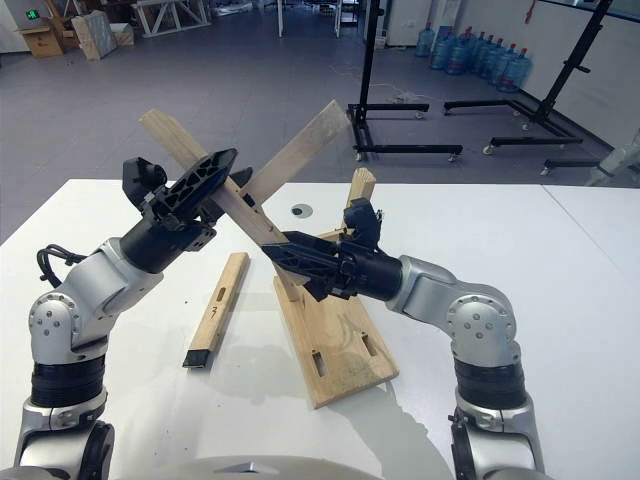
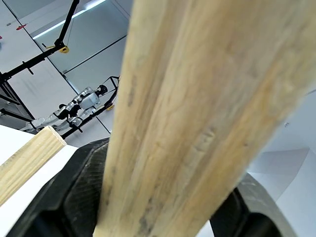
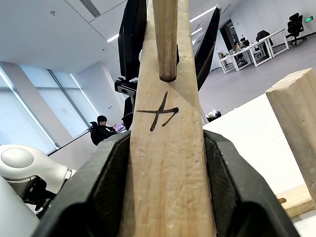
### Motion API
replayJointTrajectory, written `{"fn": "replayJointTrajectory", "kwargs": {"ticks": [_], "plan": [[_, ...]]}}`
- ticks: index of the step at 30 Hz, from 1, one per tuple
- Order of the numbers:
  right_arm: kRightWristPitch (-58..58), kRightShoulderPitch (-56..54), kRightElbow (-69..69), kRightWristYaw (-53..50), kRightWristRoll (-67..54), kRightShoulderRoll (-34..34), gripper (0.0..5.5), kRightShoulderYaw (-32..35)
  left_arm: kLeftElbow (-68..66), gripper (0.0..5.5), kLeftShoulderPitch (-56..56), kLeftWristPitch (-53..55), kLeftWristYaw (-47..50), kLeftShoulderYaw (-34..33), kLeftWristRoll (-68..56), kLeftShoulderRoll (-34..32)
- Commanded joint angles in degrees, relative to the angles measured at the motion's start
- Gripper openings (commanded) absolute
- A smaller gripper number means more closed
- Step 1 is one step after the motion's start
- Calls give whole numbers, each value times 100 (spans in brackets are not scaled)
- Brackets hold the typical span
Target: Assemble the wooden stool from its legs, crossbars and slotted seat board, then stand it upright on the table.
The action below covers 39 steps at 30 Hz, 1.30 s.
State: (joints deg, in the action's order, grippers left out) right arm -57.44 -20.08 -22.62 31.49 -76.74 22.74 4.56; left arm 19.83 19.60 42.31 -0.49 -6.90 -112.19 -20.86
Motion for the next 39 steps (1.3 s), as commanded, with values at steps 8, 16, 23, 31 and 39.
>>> {"fn": "replayJointTrajectory", "kwargs": {"ticks": [8,16,23,31,39], "plan": [[-198,36,-21,9,-6,198,262,-197,-153,239,67,142,-148,46,546,-194],[-242,-90,-111,219,71,652,387,-129,-172,211,30,326,-585,96,1329,-274],[-159,-18,-34,894,555,2096,499,726,281,211,134,489,-1104,177,2406,-714],[2211,548,1005,2850,4872,4844,540,-829,899,211,-11,319,-2147,173,4036,-1364],[3571,940,2097,3240,6795,4181,540,-2281,1020,211,-181,269,-2090,81,4001,-987]]}}
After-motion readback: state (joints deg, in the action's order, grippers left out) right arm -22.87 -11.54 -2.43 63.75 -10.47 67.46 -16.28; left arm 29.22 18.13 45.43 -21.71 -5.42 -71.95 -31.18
